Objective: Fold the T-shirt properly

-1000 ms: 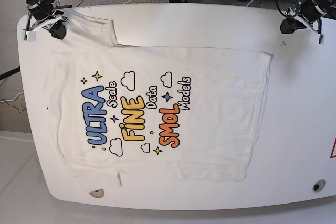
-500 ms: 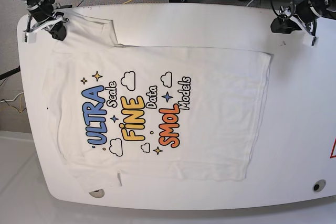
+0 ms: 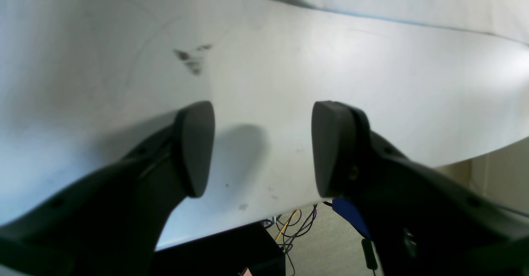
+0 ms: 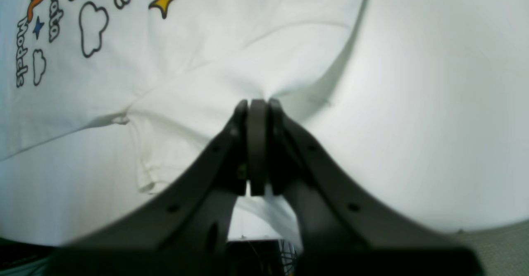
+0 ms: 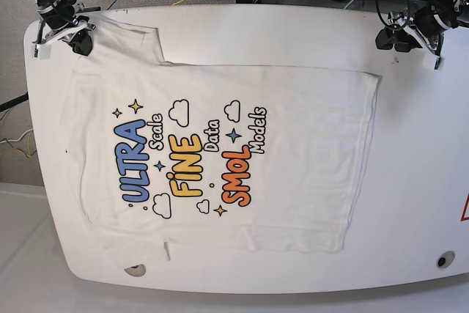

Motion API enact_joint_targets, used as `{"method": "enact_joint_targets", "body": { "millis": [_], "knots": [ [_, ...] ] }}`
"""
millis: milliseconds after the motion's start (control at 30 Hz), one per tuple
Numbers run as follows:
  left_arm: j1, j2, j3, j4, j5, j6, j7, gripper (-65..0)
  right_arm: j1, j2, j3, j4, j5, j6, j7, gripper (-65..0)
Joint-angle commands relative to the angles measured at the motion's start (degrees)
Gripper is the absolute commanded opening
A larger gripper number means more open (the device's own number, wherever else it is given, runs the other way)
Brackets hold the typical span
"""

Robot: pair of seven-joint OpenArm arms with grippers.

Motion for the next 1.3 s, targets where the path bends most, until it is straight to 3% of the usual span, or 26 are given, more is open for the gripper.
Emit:
{"method": "enact_joint_targets", "body": {
  "millis": [0, 733, 1267],
  "knots": [
    [-0.3, -1.1, -0.5, 0.5, -0.8, -0.3, -0.4, -29.0, -0.1, 1.0, 0.5, 0.6, 1.4, 0.5, 1.4, -65.0],
    [-1.5, -1.3, 0.1, -0.1, -2.6, -1.9, 7.7, -33.4, 0.3, 1.0, 0.5, 0.9, 1.2, 0.4, 0.9, -65.0],
    [-3.7, -0.9, 0.8, -2.5, -2.7, -1.7, 5.8, -32.6, 0.2, 0.9, 0.6, 0.9, 1.4, 0.4, 1.2, -65.0]
  ]
}}
